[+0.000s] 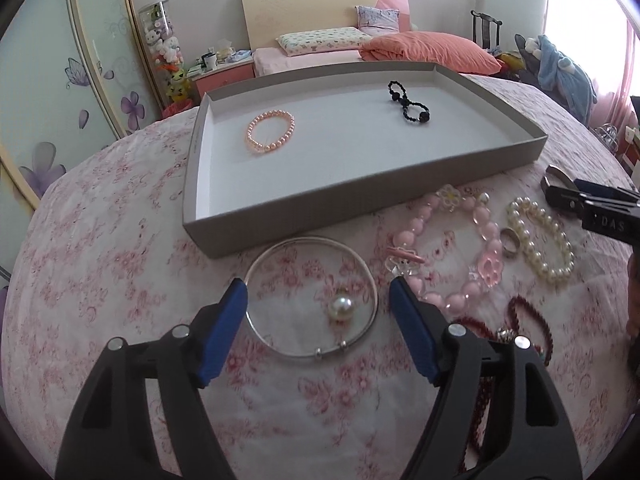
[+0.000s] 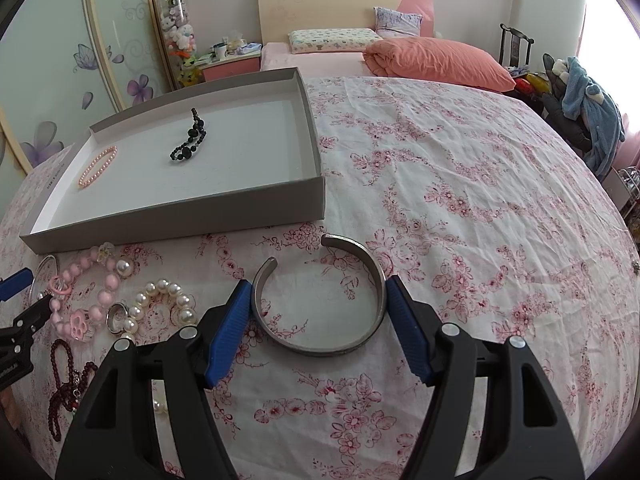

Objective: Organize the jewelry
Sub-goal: 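Grasp the silver bangle with the left tool while the right tool grasps the silver cuff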

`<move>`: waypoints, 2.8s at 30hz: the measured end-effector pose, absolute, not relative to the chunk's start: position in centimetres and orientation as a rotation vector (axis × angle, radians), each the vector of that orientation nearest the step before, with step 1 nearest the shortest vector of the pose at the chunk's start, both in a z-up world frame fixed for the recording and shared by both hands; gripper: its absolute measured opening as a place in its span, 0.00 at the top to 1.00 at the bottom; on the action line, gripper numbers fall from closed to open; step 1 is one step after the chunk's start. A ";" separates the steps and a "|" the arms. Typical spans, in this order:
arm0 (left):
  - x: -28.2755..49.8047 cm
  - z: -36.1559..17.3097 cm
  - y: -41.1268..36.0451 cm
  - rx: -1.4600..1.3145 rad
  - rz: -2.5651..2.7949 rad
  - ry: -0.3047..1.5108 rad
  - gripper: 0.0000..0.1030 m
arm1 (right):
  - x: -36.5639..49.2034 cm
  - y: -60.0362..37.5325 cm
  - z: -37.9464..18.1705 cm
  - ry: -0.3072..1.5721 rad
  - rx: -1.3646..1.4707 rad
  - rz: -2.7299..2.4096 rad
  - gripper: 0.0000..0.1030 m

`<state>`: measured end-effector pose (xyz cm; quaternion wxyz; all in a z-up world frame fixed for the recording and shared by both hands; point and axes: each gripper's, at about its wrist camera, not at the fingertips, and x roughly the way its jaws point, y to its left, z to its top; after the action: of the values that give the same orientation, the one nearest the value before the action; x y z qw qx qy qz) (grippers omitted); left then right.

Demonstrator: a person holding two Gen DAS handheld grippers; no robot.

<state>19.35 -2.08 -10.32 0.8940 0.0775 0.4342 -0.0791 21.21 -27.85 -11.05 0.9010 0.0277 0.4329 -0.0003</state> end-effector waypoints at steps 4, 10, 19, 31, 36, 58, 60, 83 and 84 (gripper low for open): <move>19.6 -10.3 -2.0 0.148 -0.156 0.903 0.32 | 21.2 -27.9 -11.1 0.896 0.053 0.002 0.34; 19.6 -10.3 -1.5 0.108 -0.139 0.903 0.51 | 21.2 -27.7 -11.0 0.896 0.048 0.012 0.34; 18.8 -10.0 -1.0 0.120 -0.100 0.896 0.33 | 20.9 -27.2 -11.0 0.896 0.032 0.037 0.34; 19.0 -10.3 0.2 0.128 -0.068 0.913 0.15 | 21.0 -27.1 -11.0 0.897 0.030 0.047 0.34; 19.3 -10.4 0.2 0.080 -0.101 0.927 0.24 | 21.0 -27.1 -11.0 0.897 0.030 0.047 0.34; 19.3 -10.4 -0.2 0.084 -0.110 0.918 0.31 | 21.0 -27.1 -11.0 0.898 0.030 0.047 0.33; 19.2 -10.4 -0.1 0.083 -0.103 0.917 0.31 | 20.9 -27.1 -11.0 0.898 0.028 0.047 0.33; 18.5 -10.1 0.6 0.062 -0.062 0.897 0.32 | 20.3 -27.1 -10.9 0.888 0.050 0.083 0.35; 18.4 -10.0 0.6 0.062 -0.062 0.886 0.32 | 20.3 -27.1 -10.8 0.886 0.055 0.084 0.35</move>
<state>18.37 0.64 -9.97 0.9026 0.0301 0.4284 -0.0299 20.26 -27.12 -10.84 0.9022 0.0264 0.4285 0.0408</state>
